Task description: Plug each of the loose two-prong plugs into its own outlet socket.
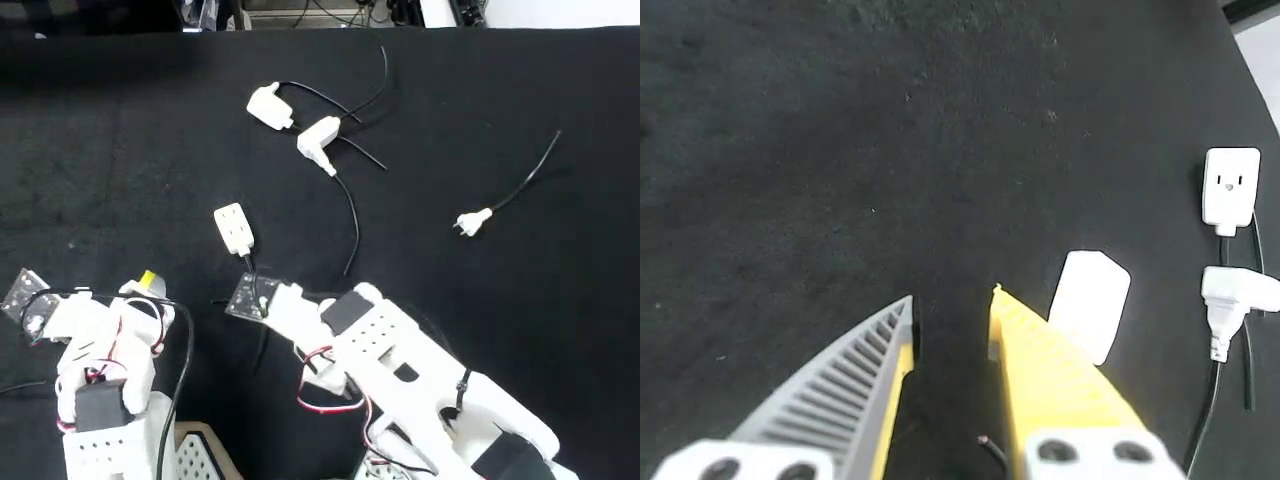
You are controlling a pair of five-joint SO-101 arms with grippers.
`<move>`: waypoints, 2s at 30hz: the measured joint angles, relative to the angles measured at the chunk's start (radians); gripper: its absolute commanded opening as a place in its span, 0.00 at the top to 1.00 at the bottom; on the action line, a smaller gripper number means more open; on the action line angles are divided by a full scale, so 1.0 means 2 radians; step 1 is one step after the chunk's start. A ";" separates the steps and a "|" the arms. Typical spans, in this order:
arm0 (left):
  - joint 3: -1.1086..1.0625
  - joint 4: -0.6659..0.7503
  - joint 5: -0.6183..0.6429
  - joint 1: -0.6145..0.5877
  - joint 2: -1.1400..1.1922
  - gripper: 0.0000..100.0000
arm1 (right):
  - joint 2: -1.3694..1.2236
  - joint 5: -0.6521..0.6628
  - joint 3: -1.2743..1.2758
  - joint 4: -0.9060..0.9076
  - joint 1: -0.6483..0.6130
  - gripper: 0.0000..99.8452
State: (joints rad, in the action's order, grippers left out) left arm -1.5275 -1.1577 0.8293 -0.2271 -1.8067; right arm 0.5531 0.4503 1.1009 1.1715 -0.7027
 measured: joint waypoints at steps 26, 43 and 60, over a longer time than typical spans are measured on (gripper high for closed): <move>0.000 0.000 -0.004 -0.003 0.000 0.87 | -0.243 0.005 -0.091 -0.020 0.020 0.99; 0.000 0.012 -0.004 -0.003 0.000 0.87 | -0.114 0.001 -0.092 0.018 0.036 0.99; 0.000 0.012 -0.004 0.059 0.000 0.87 | 0.112 0.001 -0.191 0.064 0.059 0.99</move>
State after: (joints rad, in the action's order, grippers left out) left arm -1.5275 -1.1347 0.8216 -0.1089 -1.8067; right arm 0.7772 0.4519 0.7188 1.3004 -0.5846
